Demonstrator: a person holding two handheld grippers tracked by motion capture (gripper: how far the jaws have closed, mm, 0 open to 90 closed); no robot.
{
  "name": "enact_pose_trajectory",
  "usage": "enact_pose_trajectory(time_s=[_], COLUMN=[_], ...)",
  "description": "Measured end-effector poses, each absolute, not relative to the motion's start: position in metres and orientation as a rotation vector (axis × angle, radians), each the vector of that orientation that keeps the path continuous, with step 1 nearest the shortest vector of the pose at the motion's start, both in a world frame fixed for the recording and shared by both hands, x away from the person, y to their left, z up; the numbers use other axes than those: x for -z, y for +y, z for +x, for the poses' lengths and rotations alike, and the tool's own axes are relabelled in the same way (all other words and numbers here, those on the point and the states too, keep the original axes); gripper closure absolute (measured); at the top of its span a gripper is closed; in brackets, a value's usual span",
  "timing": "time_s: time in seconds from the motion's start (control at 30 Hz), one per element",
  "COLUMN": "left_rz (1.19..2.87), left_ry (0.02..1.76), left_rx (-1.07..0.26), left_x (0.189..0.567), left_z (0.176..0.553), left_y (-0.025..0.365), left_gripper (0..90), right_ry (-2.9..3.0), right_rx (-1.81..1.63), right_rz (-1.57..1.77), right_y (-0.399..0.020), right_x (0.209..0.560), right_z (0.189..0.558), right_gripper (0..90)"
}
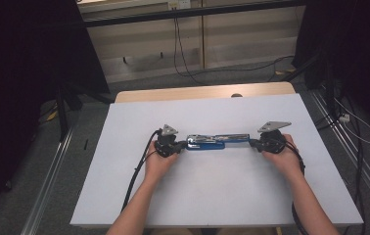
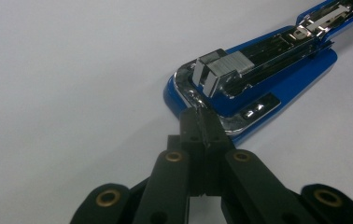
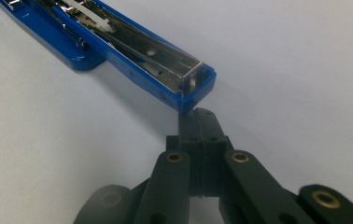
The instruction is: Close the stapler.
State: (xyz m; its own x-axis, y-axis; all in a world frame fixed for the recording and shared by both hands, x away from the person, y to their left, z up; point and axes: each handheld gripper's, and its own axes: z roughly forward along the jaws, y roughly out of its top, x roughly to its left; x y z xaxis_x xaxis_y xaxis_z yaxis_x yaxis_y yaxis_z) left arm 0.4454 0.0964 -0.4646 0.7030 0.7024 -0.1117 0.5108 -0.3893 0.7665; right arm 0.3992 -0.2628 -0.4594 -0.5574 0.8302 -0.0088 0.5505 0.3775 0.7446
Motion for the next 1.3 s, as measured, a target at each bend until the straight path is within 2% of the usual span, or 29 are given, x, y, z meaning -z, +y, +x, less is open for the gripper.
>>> enact_pose_trajectory(time_s=[1.03,1.3], left_rz=[2.068,2.054], left_ry=[0.924,0.94], left_rx=[-0.297,-0.298], left_x=[0.464,0.458], left_z=[0.446,0.446], left_y=[0.097,0.102], left_gripper=[89.9,77.1], right_ry=[2.227,2.229], right_rx=[-1.077,-1.128], right_rz=[1.15,1.148], right_y=[-0.253,-0.248], right_x=[0.452,0.453], right_z=[0.4,0.399], right_gripper=[90.0,88.1])
